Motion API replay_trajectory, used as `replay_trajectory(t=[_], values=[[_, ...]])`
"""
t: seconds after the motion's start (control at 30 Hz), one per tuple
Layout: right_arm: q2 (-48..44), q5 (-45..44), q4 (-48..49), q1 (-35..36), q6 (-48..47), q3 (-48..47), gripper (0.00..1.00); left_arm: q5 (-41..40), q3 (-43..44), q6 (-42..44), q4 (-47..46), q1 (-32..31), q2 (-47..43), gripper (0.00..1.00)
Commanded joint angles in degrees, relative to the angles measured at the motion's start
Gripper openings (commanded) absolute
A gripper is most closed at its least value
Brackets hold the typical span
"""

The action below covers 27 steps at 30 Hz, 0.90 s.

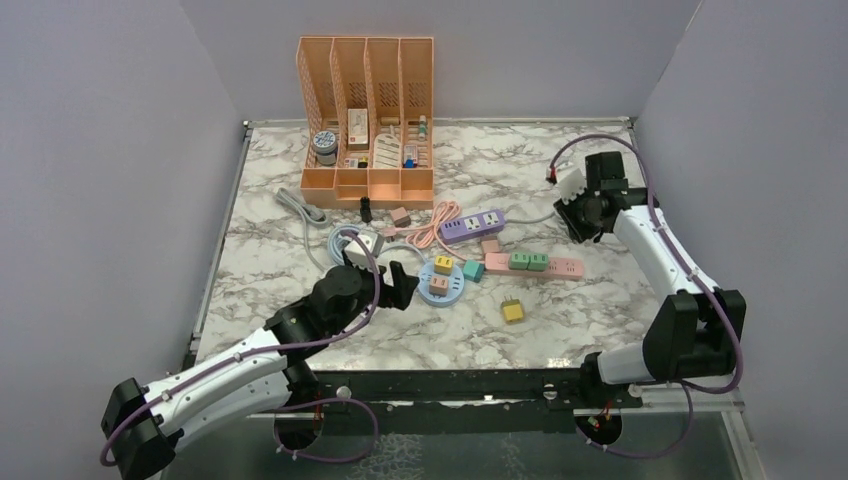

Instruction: Insert the plug

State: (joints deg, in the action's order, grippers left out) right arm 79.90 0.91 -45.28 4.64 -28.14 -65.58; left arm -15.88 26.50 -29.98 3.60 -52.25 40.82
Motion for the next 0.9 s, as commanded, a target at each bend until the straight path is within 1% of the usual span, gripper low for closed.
replay_trajectory(t=[0.0,0.07,0.13,0.17,0.3,0.4,0.7,0.87], values=[[0.3,2.5,-4.7,-0.4,-9.4,3.9,0.01,3.6,-5.2,9.3,-10.9,0.1,-3.9,0.82],[-0.7,5.5,-7.8,-0.4,-14.3,5.0,0.01,6.0,-8.0,13.9,-13.3,0.1,-6.6,0.82],[-2.3,7.8,-9.6,-0.4,-19.4,6.1,0.01,8.1,-10.3,16.6,-15.4,0.1,-9.5,0.82],[-3.0,7.8,-9.6,-0.4,-22.4,6.8,0.01,8.9,-11.4,17.4,-16.1,0.1,-11.0,0.82],[-4.0,6.0,-8.7,-0.5,-28.8,9.0,0.01,11.0,-13.9,18.0,-16.8,0.0,-15.5,0.82],[-3.1,7.2,-9.4,-0.5,-31.7,8.0,0.01,12.2,-14.0,18.8,-16.5,0.0,-17.0,0.82],[-0.2,7.6,-13.0,1.8,-36.6,4.1,0.01,14.3,-12.3,21.4,-13.3,0.0,-15.3,0.81],[2.0,8.1,-13.9,4.3,-37.8,1.0,0.01,15.8,-12.0,24.6,-10.6,0.0,-18.3,0.81]])
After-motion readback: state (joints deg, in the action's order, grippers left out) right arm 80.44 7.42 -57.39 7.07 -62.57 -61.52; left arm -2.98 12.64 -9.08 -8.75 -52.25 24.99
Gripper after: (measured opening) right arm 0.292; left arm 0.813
